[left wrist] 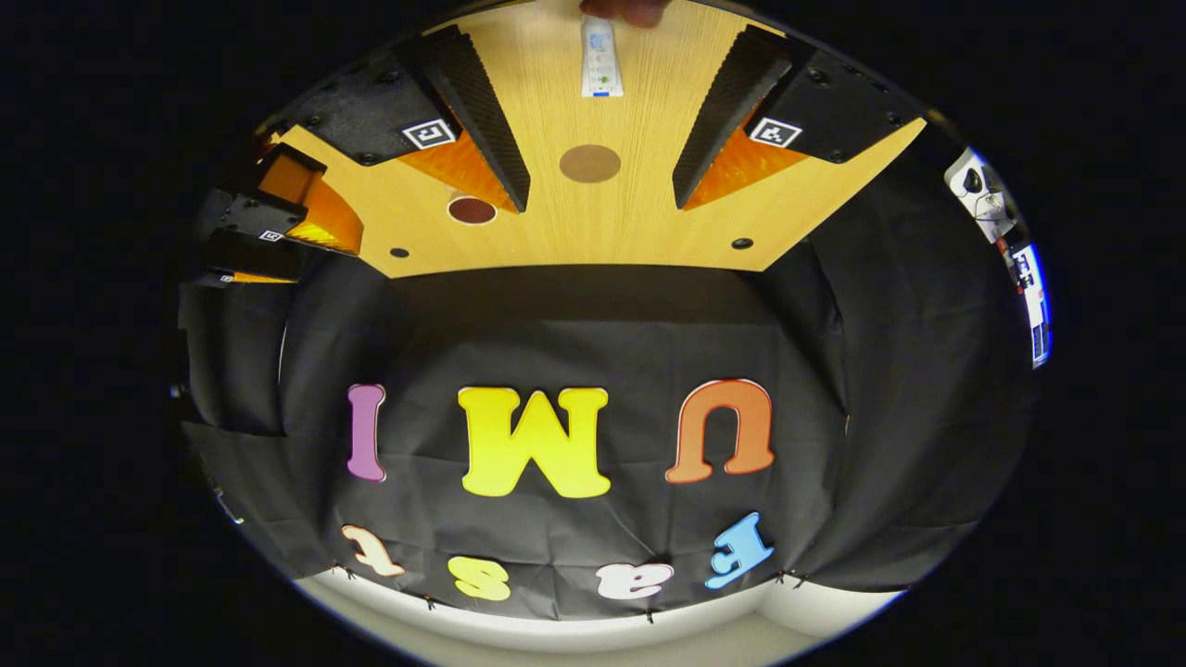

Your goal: Put the toothbrush and toothpaste on the desktop into the cup, then pick up the cup and place it on the coaster on the desktop.

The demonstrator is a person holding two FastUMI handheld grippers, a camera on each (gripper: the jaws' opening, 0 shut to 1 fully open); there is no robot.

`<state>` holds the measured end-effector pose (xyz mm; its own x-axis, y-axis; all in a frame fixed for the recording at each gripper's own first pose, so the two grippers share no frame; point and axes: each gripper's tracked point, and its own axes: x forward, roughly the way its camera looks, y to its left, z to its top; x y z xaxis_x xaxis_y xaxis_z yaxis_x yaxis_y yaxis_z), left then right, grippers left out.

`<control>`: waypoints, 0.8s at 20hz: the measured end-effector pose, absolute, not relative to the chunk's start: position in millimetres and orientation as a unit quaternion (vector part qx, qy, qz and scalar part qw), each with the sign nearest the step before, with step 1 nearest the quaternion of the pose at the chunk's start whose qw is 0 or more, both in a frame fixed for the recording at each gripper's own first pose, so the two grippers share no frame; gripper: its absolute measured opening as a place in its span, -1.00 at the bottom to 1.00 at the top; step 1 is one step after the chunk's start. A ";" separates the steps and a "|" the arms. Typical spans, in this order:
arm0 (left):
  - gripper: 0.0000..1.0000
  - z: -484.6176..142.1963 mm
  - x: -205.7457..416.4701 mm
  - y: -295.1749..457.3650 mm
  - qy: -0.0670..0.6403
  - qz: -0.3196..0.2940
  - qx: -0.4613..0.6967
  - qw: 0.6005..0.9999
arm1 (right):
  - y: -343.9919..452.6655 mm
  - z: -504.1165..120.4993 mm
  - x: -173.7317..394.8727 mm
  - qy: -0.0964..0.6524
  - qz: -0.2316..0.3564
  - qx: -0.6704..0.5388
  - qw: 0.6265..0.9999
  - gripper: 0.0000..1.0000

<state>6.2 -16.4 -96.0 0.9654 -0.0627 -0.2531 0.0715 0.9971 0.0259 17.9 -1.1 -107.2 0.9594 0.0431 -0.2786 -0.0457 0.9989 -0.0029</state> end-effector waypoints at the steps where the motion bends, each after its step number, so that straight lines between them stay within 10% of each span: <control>1: 0.97 -108.1 2.3 -16.8 0.144 -0.036 0.017 0.989 | 0.4 -117.1 15.8 0.152 0.025 -0.008 0.988 0.90; 16: 0.99 -249.4 -65.4 -14.3 0.358 -0.020 -0.020 0.933 | 28.3 -266.5 -19.9 0.353 0.061 -0.012 0.934 0.91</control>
